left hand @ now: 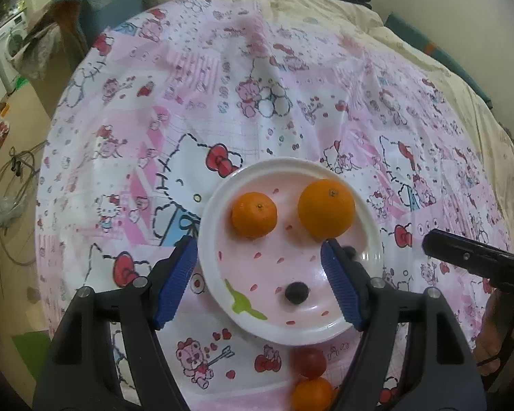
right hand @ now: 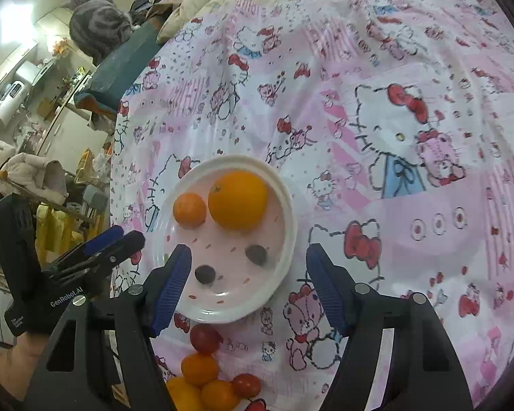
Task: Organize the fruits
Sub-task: 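Withdraw both tools from the plate toward the remaining fruit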
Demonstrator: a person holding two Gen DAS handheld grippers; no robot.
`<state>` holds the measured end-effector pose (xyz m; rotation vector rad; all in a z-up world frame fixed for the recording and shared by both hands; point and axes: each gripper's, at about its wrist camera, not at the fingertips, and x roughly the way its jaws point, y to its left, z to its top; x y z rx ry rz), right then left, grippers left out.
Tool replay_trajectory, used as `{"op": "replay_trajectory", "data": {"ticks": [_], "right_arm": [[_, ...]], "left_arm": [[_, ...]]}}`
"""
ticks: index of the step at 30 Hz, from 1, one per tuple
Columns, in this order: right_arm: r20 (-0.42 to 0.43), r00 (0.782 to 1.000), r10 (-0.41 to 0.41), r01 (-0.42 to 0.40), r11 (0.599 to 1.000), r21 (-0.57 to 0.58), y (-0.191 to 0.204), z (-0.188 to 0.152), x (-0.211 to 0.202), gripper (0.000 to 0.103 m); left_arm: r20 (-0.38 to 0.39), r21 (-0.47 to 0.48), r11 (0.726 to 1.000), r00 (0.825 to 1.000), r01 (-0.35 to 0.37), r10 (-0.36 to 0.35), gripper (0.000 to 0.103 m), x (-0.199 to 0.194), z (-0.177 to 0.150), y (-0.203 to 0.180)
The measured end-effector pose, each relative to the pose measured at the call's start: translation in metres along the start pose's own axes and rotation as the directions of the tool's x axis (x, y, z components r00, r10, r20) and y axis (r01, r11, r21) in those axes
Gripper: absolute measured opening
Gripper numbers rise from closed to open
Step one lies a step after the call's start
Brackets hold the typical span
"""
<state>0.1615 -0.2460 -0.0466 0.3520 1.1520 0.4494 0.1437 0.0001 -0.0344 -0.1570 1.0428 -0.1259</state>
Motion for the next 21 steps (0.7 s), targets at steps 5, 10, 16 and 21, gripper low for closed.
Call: {"op": "replay_trajectory", "data": {"ticks": [5,10,16,21], "right_arm": [[0.034,0.999,0.006,-0.007,1.0,0.008,0.001,-0.004,-0.022,0.072],[0.056,0.998,-0.009,0.009,1.0,0.004,0.002,-0.017,-0.041,0.072],[0.059,0.998,-0.018,0.018,1.0,0.006,0.003,-0.038,-0.051,0.072],[0.057,0.998,-0.019,0.016,0.999,0.048,-0.001,-0.055,-0.056,0.072]], "left_arm": [[0.029,0.001,0.999,0.999,-0.033,0.033,0.072,-0.017,-0.005,0.003],[0.036,0.019,0.999,0.999,-0.033,0.032,0.072,-0.033,-0.012,0.001],[0.049,0.008,0.999,0.998,-0.04,0.04,0.072,-0.045,-0.028,-0.001],[0.038,-0.003,0.999,0.998,-0.04,0.04,0.072,-0.051,-0.038,-0.002]]}}
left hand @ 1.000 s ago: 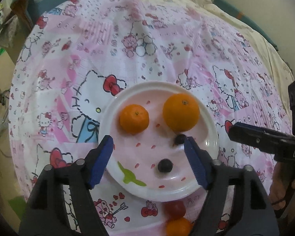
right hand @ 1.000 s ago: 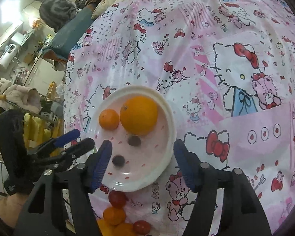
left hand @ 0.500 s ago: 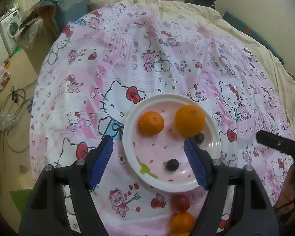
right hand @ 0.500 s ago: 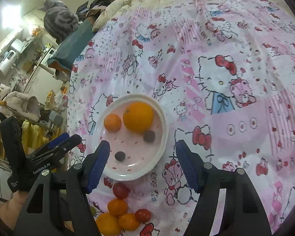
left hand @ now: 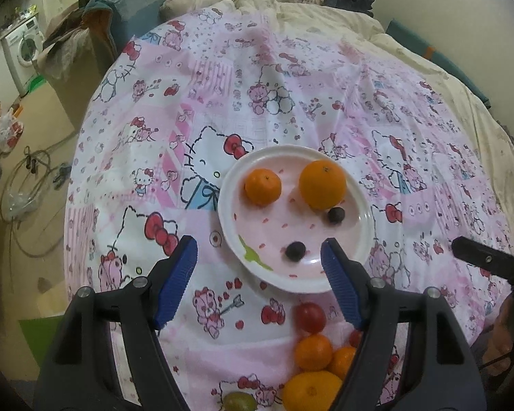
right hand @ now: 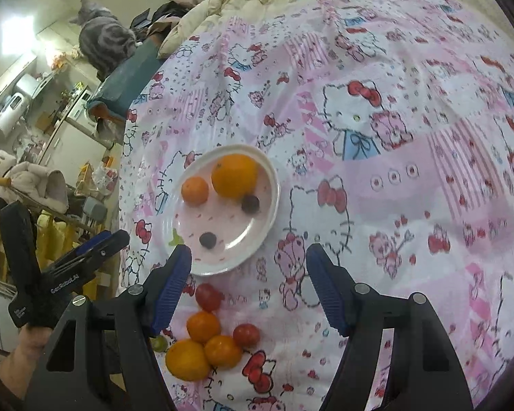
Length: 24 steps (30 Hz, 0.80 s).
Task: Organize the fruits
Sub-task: 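Withdraw both tools from the plate toward the remaining fruit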
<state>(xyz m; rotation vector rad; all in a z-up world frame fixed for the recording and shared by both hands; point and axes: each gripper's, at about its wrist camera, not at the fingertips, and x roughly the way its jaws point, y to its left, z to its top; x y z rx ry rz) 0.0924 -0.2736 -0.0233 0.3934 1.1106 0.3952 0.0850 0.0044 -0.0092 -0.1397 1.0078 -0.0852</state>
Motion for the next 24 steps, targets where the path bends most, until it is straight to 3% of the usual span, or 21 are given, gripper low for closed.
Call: {"op": "replay_trajectory", "data": {"ticks": [10,14,16,20,24], "right_arm": [[-0.04,0.999,-0.035,0.036,0.999,0.031,-0.007,-0.02,0.003,0.072],[-0.062,0.997,-0.047,0.051,0.996,0.067,-0.013,-0.024,0.009,0.072],[-0.072,0.996,-0.056,0.062,0.995,0.076,-0.015,-0.025,0.012,0.072],[-0.083,0.995,-0.058,0.065,0.994,0.084,-0.018,-0.025,0.015,0.072],[-0.091,0.995,-0.045,0.052,0.995,0.082,-0.016,-0.024,0.019,0.072]], "left_arm": [[-0.031,-0.025,1.0,1.0,-0.004,0.003,0.072,-0.006,-0.027,0.006],[-0.111,-0.019,1.0,0.994,0.02,-0.021,0.072,0.004,-0.041,0.002],[-0.184,0.0,0.999,0.982,0.034,-0.034,0.072,0.011,-0.053,-0.005],[-0.349,0.07,0.988,0.931,0.138,-0.105,0.072,0.025,-0.088,-0.031],[-0.427,0.204,0.967,0.903,0.154,-0.054,0.072,0.036,-0.114,-0.058]]}}
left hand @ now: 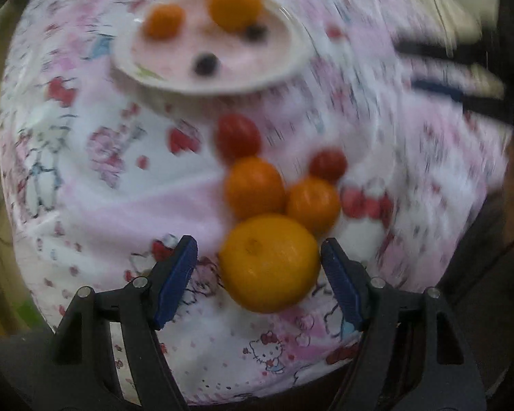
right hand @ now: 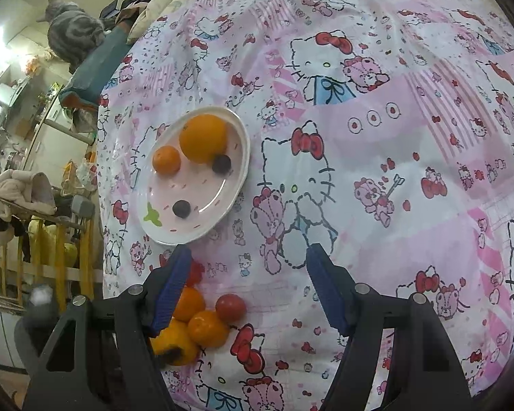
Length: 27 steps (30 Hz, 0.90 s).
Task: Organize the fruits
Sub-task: 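Withdraw both tools from the plate toward the remaining fruit, then grasp a large orange with the left tool while the right tool grasps a red cherry tomato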
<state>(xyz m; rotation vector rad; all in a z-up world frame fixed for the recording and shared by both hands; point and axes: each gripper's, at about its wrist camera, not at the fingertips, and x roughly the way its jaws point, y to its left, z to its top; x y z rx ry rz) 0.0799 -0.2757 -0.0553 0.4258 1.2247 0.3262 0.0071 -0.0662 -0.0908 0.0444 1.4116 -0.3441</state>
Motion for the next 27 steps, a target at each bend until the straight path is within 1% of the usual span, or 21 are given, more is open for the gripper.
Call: {"op": "replay_trajectory", "data": {"ticks": [3,5,8,11,13,15,17,20,21,22,23,24,25,27], "right_arm": [[-0.003,1.0,0.0,0.0,1.0,-0.008,0.003,-0.001,0.002,0.072],[-0.008,1.0,-0.004,0.003,1.0,-0.011,0.003,-0.002,0.003,0.072],[-0.012,1.0,-0.006,0.006,1.0,-0.011,0.002,-0.002,0.004,0.072],[-0.009,1.0,-0.003,0.003,1.0,-0.004,0.001,-0.002,0.003,0.072],[-0.01,1.0,0.0,0.0,1.0,-0.004,0.002,-0.002,0.003,0.072],[-0.015,1.0,0.003,-0.004,1.0,-0.009,0.002,-0.002,0.004,0.072],[-0.016,1.0,0.004,-0.004,1.0,-0.011,0.003,-0.002,0.005,0.072],[-0.022,1.0,0.001,-0.001,1.0,-0.01,0.003,-0.002,0.005,0.072],[-0.034,0.999,-0.001,0.0,1.0,-0.008,0.002,-0.003,0.007,0.072],[-0.048,0.999,-0.001,0.001,1.0,-0.003,0.001,-0.004,0.01,0.072],[-0.062,0.998,-0.002,0.002,1.0,0.002,0.0,-0.005,0.013,0.072],[-0.075,0.997,-0.003,0.004,1.0,0.007,0.0,-0.006,0.016,0.072],[-0.095,0.996,0.001,0.0,1.0,0.013,-0.001,-0.007,0.02,0.072],[-0.125,0.992,0.018,-0.015,1.0,0.024,-0.003,-0.01,0.026,0.072]], "left_arm": [[-0.043,0.041,0.999,0.998,-0.035,0.036,0.072,0.012,-0.003,-0.007],[-0.049,0.031,0.999,0.998,-0.025,0.027,0.071,0.014,-0.004,-0.007],[-0.044,0.048,0.999,0.999,-0.008,0.01,0.06,0.015,-0.002,-0.011],[-0.044,0.07,0.997,0.999,-0.027,0.03,0.056,0.014,-0.003,-0.016],[-0.039,0.088,0.995,0.998,-0.056,0.059,0.055,0.011,-0.002,-0.023],[-0.027,0.081,0.995,0.998,-0.059,0.061,0.054,0.006,0.0,-0.024],[-0.008,0.061,0.998,0.999,-0.032,0.033,0.054,-0.004,0.002,-0.023],[0.083,0.032,0.999,0.997,-0.004,0.001,0.054,-0.03,0.008,-0.019],[0.124,0.015,1.0,0.992,0.011,-0.012,0.054,-0.038,0.01,-0.015],[0.179,-0.013,1.0,0.984,0.022,-0.019,0.054,-0.047,0.012,-0.011],[0.23,-0.042,0.999,0.973,0.008,0.002,0.054,-0.055,0.014,-0.005],[0.276,-0.066,0.997,0.96,-0.037,0.054,0.054,-0.063,0.016,-0.002],[0.305,-0.081,0.994,0.947,-0.078,0.099,0.054,-0.066,0.021,0.004],[0.34,-0.124,0.981,0.922,-0.151,0.185,0.054,-0.072,0.024,0.014]]}}
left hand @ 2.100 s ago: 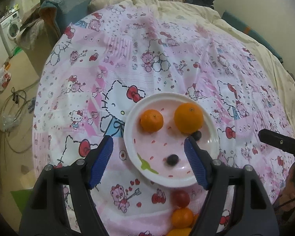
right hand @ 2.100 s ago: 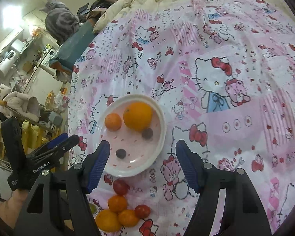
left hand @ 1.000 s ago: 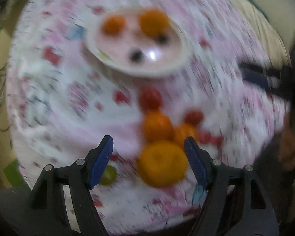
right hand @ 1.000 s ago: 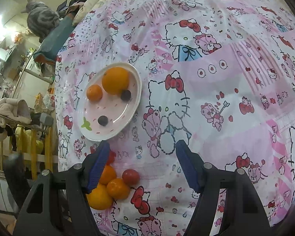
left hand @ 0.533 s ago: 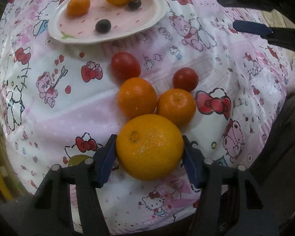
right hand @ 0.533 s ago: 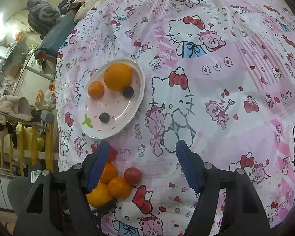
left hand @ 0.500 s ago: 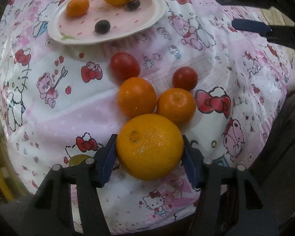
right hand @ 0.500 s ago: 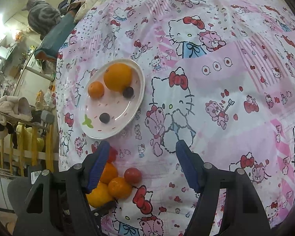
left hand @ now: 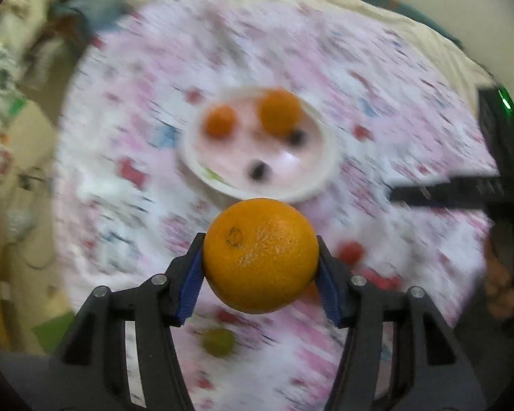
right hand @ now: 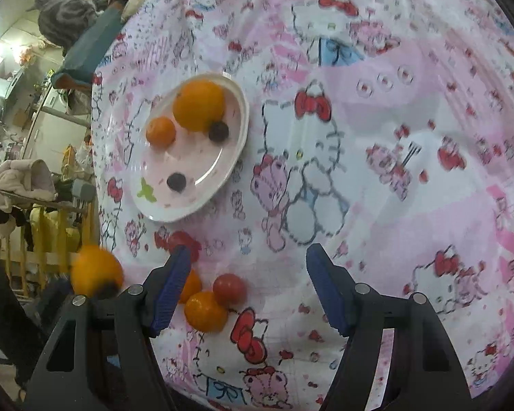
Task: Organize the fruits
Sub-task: 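Grasp a large orange with the left tool while the right tool grasps a red cherry tomato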
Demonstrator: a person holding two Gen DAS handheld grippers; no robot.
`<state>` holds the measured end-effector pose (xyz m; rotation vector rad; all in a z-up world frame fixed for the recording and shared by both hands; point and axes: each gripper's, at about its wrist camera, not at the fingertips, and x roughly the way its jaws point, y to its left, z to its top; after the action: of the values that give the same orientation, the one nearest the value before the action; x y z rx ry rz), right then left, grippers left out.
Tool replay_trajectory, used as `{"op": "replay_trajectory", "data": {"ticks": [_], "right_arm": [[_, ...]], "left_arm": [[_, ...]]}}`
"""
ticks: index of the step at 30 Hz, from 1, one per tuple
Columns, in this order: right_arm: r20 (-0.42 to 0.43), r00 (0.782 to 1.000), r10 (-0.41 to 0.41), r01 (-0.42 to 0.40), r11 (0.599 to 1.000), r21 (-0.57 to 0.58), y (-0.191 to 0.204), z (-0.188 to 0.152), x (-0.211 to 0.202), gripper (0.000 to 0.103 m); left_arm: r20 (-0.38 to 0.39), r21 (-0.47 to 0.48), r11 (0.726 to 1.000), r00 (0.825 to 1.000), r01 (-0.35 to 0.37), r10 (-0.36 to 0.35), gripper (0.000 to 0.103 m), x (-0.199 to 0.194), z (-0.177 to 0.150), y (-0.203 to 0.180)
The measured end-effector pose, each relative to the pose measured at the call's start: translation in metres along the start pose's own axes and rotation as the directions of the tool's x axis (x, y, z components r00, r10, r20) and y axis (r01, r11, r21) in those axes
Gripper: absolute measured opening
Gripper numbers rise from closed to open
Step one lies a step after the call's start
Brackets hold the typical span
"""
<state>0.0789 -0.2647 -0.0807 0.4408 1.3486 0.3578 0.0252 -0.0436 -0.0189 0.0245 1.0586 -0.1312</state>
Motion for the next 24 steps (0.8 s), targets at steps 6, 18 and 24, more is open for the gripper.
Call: {"op": "replay_trajectory", "data": {"ticks": [6,18,24], "right_arm": [[-0.037,0.999,0.009,-0.009,1.0,-0.017,0.003,-0.004,0.007,0.072],[-0.173,0.985,0.023,-0.034,0.998,-0.057,0.018,-0.017,0.048,0.046],[-0.214,0.977,-0.006,-0.009,0.998,-0.068,0.018,-0.022,0.065,0.04]], "left_arm": [[-0.043,-0.155,0.988,0.999,-0.017,0.01,0.054,0.014,-0.001,0.04],[-0.042,-0.165,0.986,0.999,-0.014,0.008,0.054,0.018,-0.005,0.041],[-0.049,-0.187,0.982,0.999,0.003,-0.012,0.054,0.016,-0.005,0.046]]}}
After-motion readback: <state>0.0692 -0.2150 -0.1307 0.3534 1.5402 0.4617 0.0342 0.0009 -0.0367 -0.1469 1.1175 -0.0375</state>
